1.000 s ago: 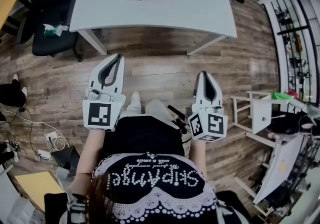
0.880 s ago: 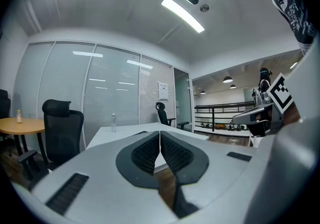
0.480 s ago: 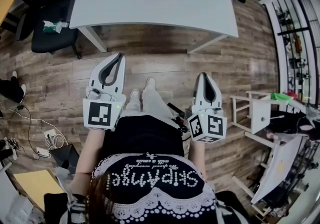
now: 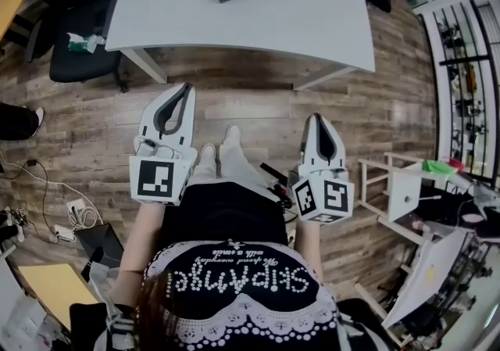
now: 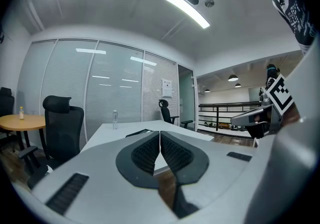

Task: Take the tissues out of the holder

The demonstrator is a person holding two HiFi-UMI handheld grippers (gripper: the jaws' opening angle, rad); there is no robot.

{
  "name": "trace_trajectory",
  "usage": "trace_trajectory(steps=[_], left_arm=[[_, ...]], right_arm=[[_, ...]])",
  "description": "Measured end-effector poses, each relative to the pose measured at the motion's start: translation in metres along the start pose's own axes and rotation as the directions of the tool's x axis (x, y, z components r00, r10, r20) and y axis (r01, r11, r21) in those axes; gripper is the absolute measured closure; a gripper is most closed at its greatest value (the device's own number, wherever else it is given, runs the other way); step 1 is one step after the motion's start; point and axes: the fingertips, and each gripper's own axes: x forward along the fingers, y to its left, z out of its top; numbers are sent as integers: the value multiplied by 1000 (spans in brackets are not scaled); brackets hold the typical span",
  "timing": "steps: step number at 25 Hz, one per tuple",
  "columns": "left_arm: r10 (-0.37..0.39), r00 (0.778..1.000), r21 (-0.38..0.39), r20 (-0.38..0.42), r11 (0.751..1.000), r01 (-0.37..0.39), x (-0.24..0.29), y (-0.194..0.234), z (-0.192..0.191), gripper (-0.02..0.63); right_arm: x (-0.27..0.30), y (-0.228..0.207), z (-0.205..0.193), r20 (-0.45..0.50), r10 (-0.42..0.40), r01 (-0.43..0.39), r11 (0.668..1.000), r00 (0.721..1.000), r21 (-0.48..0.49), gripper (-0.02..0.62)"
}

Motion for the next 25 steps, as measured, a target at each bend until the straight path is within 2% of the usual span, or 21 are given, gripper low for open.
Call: trace_trajectory(steps=[13, 25], left_arm=[[62, 998, -29, 10, 998, -62, 76, -1, 14, 571], [137, 990, -18, 30, 990, -137, 108, -7, 24, 571]], right_arm=[[75, -46, 32, 8, 73, -73, 997, 997, -19, 560], [108, -76, 47, 37, 135, -134, 991, 990, -24, 560]])
